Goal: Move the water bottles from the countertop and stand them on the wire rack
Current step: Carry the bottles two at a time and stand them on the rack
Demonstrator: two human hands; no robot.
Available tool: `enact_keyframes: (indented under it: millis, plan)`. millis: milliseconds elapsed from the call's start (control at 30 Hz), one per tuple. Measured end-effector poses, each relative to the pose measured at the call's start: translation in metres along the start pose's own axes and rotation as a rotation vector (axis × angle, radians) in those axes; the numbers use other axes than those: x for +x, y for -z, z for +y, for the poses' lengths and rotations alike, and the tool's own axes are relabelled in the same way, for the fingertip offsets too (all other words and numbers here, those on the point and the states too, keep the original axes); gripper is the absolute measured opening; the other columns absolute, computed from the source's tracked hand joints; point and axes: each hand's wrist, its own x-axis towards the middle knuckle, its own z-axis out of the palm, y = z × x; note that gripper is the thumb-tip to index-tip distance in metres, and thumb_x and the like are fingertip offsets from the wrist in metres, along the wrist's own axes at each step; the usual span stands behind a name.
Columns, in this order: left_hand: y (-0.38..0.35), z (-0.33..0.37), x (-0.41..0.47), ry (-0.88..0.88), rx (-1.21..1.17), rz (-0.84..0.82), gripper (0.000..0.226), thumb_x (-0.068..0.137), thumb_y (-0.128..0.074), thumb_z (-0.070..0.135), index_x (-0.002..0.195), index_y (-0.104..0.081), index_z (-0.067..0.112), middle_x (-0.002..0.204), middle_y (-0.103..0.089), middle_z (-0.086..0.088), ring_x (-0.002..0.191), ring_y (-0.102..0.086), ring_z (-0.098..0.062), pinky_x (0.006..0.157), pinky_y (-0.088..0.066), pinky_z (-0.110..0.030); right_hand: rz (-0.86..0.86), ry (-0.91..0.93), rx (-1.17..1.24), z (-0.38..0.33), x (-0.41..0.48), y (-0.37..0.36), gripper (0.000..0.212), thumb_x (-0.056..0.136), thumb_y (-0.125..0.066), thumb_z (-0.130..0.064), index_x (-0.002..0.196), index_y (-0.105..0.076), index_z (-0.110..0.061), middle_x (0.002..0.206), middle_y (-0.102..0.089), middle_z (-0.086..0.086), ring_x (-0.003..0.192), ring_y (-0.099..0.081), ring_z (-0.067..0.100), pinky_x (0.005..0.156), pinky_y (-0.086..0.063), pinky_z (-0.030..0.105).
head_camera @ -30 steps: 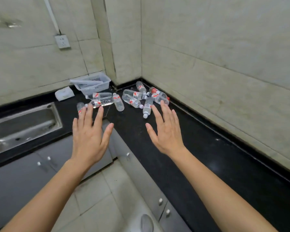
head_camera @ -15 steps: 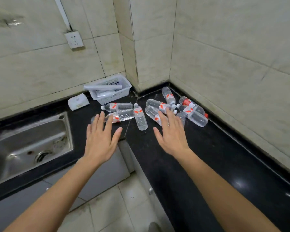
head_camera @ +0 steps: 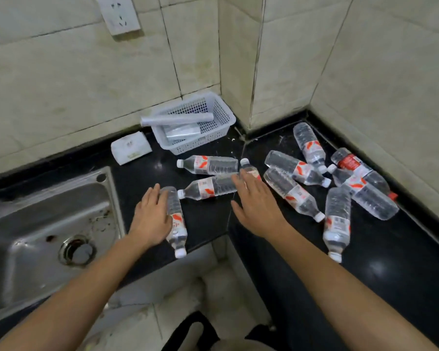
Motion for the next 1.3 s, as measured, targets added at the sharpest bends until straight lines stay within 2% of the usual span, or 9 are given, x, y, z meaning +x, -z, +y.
enact_keyframes:
  millis: [133, 233, 400, 600, 733, 833, 933, 1167, 1300]
  plan:
    - [-0.023, -0.025, 0.064, -0.289, 0.144, -0.189, 0.065, 0.093, -0.056, 0.019, 0.155, -0.036, 0.022, 0.167, -0.02, -0.007, 0.157, -0.009, -0.028, 0.124, -0.02, -0.051, -0.164, -0.055, -0.019, -0.008, 0.056, -0.035, 0.065, 0.101, -0.052, -0.031, 0.158, -0.029, -0.011, 0.164, -0.028, 0.018, 0.151, -0.028, 0.035, 0.124, -0.022, 0.048]
    - [-0.05, -0.051, 0.086, -0.55, 0.281, -0.314, 0.047, 0.099, -0.04, 0.043, 0.142, -0.055, 0.032, 0.162, -0.034, -0.007, 0.156, -0.016, -0.03, 0.124, -0.011, -0.058, -0.267, -0.023, -0.021, -0.017, 0.095, -0.063, 0.064, 0.1, -0.05, -0.027, 0.159, -0.029, -0.011, 0.164, -0.026, 0.019, 0.153, -0.022, 0.036, 0.126, -0.013, 0.052]
    - [-0.068, -0.09, 0.103, -0.709, 0.385, -0.279, 0.063, 0.106, -0.012, 0.055, 0.131, -0.065, 0.033, 0.15, -0.053, -0.012, 0.146, -0.041, -0.034, 0.114, -0.014, -0.062, -0.496, -0.02, -0.104, -0.03, 0.135, -0.1, 0.077, 0.095, -0.053, -0.025, 0.162, -0.016, -0.018, 0.169, -0.015, 0.013, 0.157, -0.006, 0.031, 0.125, 0.004, 0.056]
    - [-0.064, -0.095, 0.133, -0.399, 0.31, -0.255, 0.055, 0.099, -0.029, 0.052, 0.122, -0.07, 0.024, 0.136, -0.06, -0.019, 0.137, -0.048, -0.039, 0.114, -0.014, -0.072, -0.527, -0.068, -0.189, -0.033, 0.152, -0.112, 0.071, 0.103, -0.048, -0.04, 0.162, -0.012, -0.023, 0.167, -0.02, 0.011, 0.154, -0.018, 0.033, 0.122, -0.007, 0.058]
    - [-0.052, -0.09, 0.163, -0.113, 0.282, -0.204, 0.056, 0.102, -0.024, 0.052, 0.123, -0.066, 0.021, 0.134, -0.058, -0.022, 0.137, -0.044, -0.041, 0.115, 0.008, -0.066, -0.515, -0.087, -0.215, -0.034, 0.153, -0.113, 0.07, 0.103, -0.043, -0.049, 0.161, -0.016, -0.021, 0.154, -0.041, 0.01, 0.139, -0.039, 0.033, 0.115, -0.027, 0.053]
    - [-0.043, -0.089, 0.181, 0.085, 0.318, -0.24, 0.062, 0.103, -0.019, 0.056, 0.131, -0.059, 0.018, 0.138, -0.054, -0.022, 0.133, -0.043, -0.041, 0.117, -0.013, -0.065, -0.549, -0.26, -0.119, -0.038, 0.156, -0.113, 0.074, 0.103, -0.033, -0.059, 0.161, -0.014, -0.016, 0.148, -0.044, 0.015, 0.132, -0.044, 0.035, 0.11, -0.035, 0.051]
    - [-0.038, -0.093, 0.184, 0.141, 0.343, -0.311, 0.072, 0.101, -0.012, 0.063, 0.137, -0.054, 0.015, 0.14, -0.051, -0.021, 0.128, -0.046, -0.039, 0.104, -0.036, -0.054, -0.554, -0.363, -0.036, -0.043, 0.146, -0.115, 0.079, 0.102, -0.029, -0.063, 0.162, -0.009, -0.015, 0.148, -0.045, 0.016, 0.132, -0.044, 0.035, 0.108, -0.039, 0.051]
    - [-0.053, -0.097, 0.146, 0.283, 0.06, -0.424, 0.076, 0.103, -0.006, 0.059, 0.134, -0.056, 0.011, 0.125, -0.064, -0.02, 0.113, -0.062, -0.035, 0.096, -0.047, -0.045, -0.455, -0.625, 0.314, -0.046, 0.091, -0.12, 0.078, 0.103, -0.027, -0.062, 0.161, -0.01, -0.014, 0.151, -0.04, 0.017, 0.133, -0.048, 0.036, 0.104, -0.044, 0.05]
    - [-0.057, -0.076, 0.121, 0.444, -0.207, -0.416, 0.094, 0.099, 0.004, 0.065, 0.127, -0.064, 0.006, 0.122, -0.066, -0.023, 0.113, -0.063, -0.035, 0.099, -0.045, -0.044, -0.349, -0.71, 0.238, -0.046, 0.06, -0.12, 0.092, 0.095, -0.029, -0.074, 0.16, -0.015, -0.011, 0.149, -0.038, 0.017, 0.13, -0.05, 0.036, 0.096, -0.048, 0.05]
